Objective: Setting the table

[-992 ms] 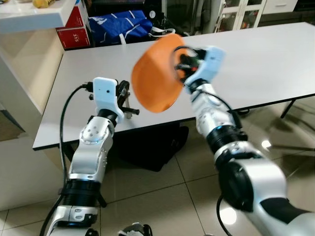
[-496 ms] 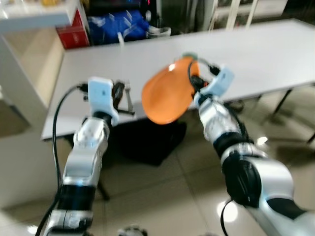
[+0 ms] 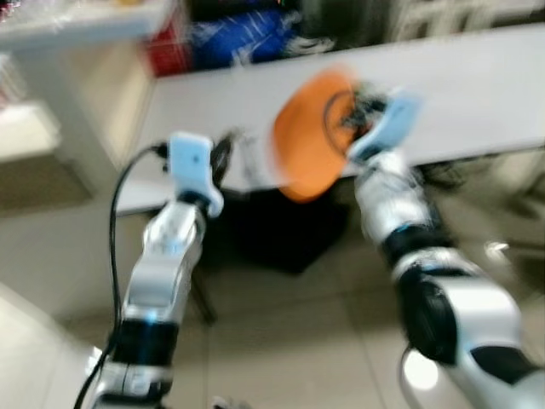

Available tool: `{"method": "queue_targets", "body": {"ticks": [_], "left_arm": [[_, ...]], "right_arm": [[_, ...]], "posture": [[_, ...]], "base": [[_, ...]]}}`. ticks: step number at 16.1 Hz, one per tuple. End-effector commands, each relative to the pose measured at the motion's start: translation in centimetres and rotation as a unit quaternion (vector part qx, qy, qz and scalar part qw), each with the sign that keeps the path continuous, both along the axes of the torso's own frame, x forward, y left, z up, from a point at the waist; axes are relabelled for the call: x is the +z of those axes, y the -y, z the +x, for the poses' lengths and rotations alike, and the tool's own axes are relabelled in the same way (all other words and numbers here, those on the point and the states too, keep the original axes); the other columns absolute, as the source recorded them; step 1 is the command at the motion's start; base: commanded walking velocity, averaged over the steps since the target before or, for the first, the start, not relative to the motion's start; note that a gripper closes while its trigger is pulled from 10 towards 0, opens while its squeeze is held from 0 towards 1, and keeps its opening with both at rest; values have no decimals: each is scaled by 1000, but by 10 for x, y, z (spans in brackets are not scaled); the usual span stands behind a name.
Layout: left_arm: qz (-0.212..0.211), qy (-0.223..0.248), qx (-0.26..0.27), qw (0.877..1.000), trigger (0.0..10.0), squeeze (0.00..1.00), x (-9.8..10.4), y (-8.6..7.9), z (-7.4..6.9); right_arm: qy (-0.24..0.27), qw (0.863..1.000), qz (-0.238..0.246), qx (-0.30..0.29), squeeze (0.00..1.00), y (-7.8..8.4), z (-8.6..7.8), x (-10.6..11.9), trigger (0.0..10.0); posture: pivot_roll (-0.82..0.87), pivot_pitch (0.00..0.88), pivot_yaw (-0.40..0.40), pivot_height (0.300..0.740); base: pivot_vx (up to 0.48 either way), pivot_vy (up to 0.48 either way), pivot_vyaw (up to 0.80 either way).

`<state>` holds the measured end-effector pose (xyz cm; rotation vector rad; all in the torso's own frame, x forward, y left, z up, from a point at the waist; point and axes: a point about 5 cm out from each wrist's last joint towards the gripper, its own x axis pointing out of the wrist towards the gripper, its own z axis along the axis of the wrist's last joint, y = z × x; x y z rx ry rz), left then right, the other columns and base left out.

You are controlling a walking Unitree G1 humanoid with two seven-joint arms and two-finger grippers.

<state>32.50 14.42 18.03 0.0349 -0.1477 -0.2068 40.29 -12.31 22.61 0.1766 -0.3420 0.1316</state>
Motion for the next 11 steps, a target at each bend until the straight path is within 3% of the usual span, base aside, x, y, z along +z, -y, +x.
{"method": "queue_targets", "body": {"ticks": [1, 3, 4, 5, 7, 8, 11], "left_arm": [[-2, -3, 16, 1000, 10000, 0, 1, -6, 1], [1, -18, 37, 999, 10000, 0, -7, -24, -7], [3, -28, 51, 998, 10000, 0, -13, -34, -12], [3, -31, 55, 998, 10000, 0, -14, -37, -14], [-2, -41, 69, 997, 10000, 0, -23, -48, -27], [-7, -43, 77, 996, 10000, 0, -24, -51, -31], [-15, -54, 87, 995, 10000, 0, -31, -54, -50]], "right_arm": [[81, 996, -47, -2, 0, -6, -7, 24, 10000], [139, 977, -147, -62, 0, 24, -30, 20, 10000], [132, 972, -174, -85, 0, 38, -41, 7, 10000], [130, 971, -181, -91, 0, 42, -44, 4, 10000], [120, 954, -239, -137, 0, 66, -77, -21, 10000], [120, 948, -249, -161, 0, 73, -91, -24, 10000], [135, 926, -306, -175, 0, 67, -134, -28, 10000]], "posture": [[-36, 0, 76, 740], [-60, 0, 73, 740], [-69, 0, 71, 740], [-77, 0, 70, 740], [-83, 0, 67, 740], [-99, 0, 65, 740], [-129, 0, 68, 740]], "base": [[0, 0, 0], [0, 0, 0], [0, 0, 0], [0, 0, 0], [0, 0, 0], [0, 0, 0], [0, 0, 0]]}}
